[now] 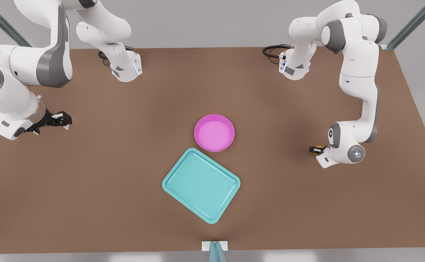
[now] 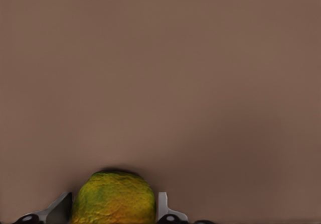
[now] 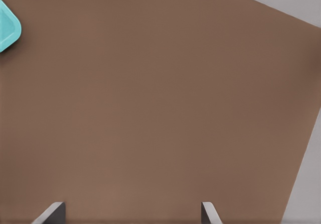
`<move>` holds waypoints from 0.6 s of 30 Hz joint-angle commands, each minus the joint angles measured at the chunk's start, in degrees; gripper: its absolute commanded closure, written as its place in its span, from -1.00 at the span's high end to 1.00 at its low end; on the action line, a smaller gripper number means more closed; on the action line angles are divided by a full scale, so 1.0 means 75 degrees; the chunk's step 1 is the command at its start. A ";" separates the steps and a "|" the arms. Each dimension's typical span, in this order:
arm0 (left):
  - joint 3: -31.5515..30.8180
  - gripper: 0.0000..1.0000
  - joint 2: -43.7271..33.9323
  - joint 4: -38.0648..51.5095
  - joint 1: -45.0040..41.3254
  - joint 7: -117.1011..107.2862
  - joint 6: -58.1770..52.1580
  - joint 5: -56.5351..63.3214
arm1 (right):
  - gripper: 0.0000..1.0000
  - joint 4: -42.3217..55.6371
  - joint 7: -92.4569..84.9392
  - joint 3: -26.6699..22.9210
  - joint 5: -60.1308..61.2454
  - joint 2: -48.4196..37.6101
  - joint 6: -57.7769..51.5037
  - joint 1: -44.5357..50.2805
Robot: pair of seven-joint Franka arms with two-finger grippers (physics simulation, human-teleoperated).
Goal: Place the orange on the plate with the left arm and the plate on the tray with the right arm
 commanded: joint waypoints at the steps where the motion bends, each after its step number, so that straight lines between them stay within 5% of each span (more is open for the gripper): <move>1: 0.0001 0.63 -0.0006 0.0003 0.0033 0.0651 0.0052 0.0007 | 1.00 0.0007 -0.0061 -0.0003 0.0016 -0.0009 -0.0007 -0.0004; 6: 0.0001 0.26 -0.0006 0.0003 0.0045 0.0639 0.0041 0.0007 | 1.00 -0.0005 -0.0061 -0.0003 0.0028 0.0002 -0.0007 -0.0004; 14: 0.0001 0.26 0.0053 0.0014 0.0033 0.0639 0.0041 -0.0004 | 1.00 -0.0017 -0.0073 -0.0003 0.0063 0.0002 0.0005 -0.0004; 18: 0.0001 0.09 -0.0134 0.0026 0.0021 0.0300 -0.0076 -0.0004 | 1.00 -0.0017 -0.0073 -0.0003 0.0052 0.0037 0.0029 0.0007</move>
